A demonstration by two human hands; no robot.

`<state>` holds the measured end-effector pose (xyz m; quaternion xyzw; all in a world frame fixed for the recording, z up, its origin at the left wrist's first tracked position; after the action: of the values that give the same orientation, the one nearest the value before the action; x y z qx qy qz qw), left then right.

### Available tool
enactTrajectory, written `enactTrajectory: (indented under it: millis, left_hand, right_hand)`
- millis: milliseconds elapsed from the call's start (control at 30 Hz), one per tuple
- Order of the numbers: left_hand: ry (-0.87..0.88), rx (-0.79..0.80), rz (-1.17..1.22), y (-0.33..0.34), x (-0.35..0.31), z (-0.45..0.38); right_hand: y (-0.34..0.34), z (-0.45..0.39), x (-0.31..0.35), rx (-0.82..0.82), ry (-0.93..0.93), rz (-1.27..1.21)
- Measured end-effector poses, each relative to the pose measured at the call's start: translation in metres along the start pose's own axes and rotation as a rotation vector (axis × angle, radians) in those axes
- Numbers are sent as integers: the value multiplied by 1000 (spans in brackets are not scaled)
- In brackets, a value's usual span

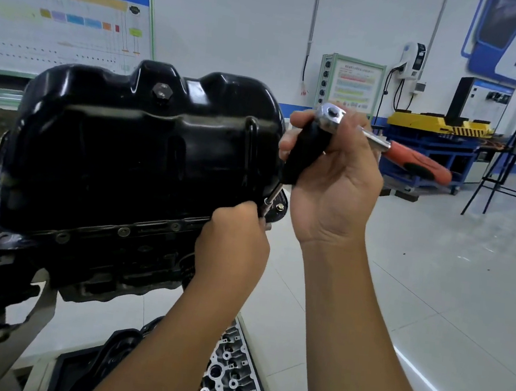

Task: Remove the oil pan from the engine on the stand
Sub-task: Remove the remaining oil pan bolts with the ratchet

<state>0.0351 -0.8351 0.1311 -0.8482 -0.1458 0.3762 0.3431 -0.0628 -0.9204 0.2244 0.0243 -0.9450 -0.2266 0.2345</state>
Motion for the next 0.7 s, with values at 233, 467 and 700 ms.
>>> enactTrajectory:
  millis: [233, 467, 700]
  left_hand:
    - [122, 6, 229, -14, -14, -6]
    - [335, 18, 393, -33, -33, -12]
    - [263, -29, 335, -28, -31, -14]
  right_hand:
    - [3, 2, 1, 13, 15, 31]
    - [11, 9, -2, 35, 62, 81]
    - [6, 9, 3, 14, 152, 27]
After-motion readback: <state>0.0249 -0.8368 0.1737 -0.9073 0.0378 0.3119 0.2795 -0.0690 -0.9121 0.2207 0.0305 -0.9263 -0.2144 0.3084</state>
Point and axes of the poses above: each hand's wrist, its own z-axis away from the middle knuckle, its own y-axis out of the palm, x = y × z, the point moved 9 cm from there along -z, towards the middle knuckle, and after that the axes turned 10 degrees about x, right-handed, at the moved point
